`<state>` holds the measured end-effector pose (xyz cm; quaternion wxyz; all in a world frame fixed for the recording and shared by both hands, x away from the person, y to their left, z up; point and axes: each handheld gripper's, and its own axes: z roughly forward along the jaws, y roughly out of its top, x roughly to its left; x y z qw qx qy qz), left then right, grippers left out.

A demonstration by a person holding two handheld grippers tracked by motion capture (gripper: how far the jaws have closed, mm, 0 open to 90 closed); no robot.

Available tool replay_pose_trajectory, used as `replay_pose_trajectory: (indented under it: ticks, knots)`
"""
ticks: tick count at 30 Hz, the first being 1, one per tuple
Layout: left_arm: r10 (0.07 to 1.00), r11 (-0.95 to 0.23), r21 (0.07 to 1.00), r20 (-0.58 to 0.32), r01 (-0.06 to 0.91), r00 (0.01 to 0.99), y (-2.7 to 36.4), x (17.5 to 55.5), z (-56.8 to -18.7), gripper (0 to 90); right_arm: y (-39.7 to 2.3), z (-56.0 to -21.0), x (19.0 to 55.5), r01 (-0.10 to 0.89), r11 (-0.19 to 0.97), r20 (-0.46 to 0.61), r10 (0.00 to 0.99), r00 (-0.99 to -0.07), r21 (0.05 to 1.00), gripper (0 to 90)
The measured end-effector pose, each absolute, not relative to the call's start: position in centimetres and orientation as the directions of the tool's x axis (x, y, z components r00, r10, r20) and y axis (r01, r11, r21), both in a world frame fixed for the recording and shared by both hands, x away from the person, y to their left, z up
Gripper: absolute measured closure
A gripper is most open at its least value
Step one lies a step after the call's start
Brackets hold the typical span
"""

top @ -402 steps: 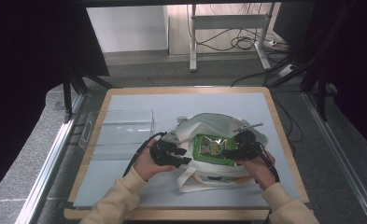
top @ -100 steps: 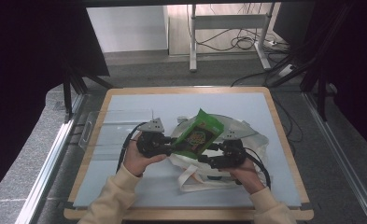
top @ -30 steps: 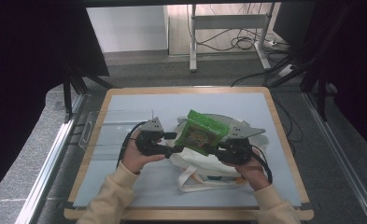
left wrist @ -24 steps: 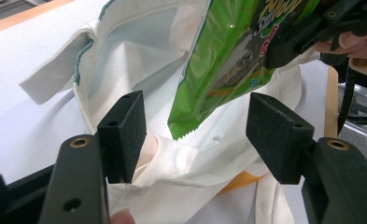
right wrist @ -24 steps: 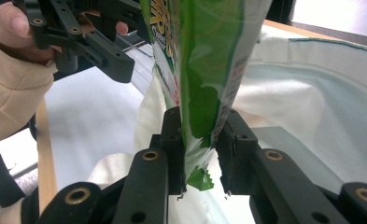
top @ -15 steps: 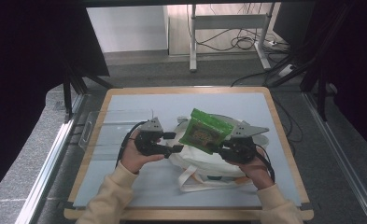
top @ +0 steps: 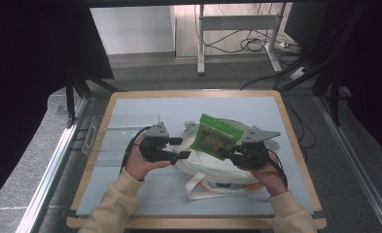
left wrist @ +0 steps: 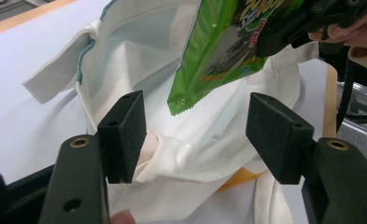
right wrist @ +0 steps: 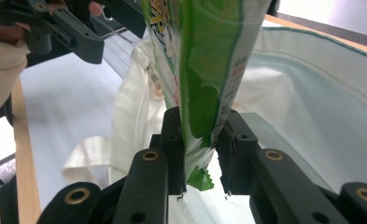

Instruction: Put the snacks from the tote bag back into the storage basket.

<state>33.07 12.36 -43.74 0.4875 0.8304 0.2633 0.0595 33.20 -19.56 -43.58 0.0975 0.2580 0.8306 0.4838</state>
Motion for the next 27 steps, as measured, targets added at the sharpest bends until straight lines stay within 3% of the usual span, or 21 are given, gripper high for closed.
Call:
replay_pose_trajectory:
  ticks: [27]
  knots:
    - [0.494,-0.389,0.848,-0.139,0.361,0.858,12.3,32.9,-43.0,37.1,-20.0,-44.3,34.4,0.355,0.523,0.039,0.52,-0.853,0.775,73.0]
